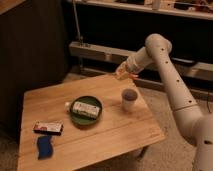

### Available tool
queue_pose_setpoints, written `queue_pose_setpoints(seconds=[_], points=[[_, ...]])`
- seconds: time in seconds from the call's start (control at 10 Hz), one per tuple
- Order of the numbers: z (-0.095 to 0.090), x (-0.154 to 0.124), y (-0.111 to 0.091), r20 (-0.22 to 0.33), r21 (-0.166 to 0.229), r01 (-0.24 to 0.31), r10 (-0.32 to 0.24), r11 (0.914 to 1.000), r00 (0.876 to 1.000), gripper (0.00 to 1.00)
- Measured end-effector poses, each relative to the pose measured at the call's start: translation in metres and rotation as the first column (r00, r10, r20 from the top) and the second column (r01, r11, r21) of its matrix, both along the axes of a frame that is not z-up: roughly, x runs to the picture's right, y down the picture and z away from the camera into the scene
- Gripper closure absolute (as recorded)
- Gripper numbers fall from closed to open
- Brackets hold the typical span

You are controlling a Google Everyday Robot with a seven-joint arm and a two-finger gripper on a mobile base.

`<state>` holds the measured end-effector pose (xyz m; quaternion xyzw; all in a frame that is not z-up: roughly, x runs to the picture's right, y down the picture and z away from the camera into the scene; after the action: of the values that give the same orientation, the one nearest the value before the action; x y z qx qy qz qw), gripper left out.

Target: Place the pepper in the ceramic cup

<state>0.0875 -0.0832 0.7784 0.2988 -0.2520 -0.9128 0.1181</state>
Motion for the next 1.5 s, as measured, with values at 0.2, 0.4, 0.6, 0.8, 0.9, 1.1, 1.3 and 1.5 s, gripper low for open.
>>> queue_pose_setpoints(seconds=[0.2, 0.4, 0.6, 0.8, 0.9, 1.1, 1.3, 1.5], points=[[0.000, -0.001, 0.000, -0.001, -0.002, -0.002, 0.002, 1.0000, 1.000, 1.00], [0.000, 0.000, 0.000, -0.001, -0.002, -0.002, 0.002, 1.0000, 1.000, 1.00], [0.000, 0.001, 0.001, -0.002, -0.002, -0.003, 0.003, 1.0000, 1.000, 1.00], [-0.002, 0.003, 0.000, -0.001, -0.002, -0.018, 0.018, 0.9998, 1.000, 1.00], [-0.005, 0.005, -0.001, 0.012, -0.006, -0.046, 0.046, 0.9989, 0.999, 1.00], [-0.027, 0.011, -0.008, 0.065, -0.024, -0.142, 0.144, 0.9895, 0.988, 1.00], [-0.041, 0.011, -0.008, 0.108, -0.048, -0.207, 0.211, 0.9771, 0.971, 1.00], [-0.048, 0.012, -0.002, 0.141, -0.069, -0.256, 0.263, 0.9642, 0.954, 1.00]])
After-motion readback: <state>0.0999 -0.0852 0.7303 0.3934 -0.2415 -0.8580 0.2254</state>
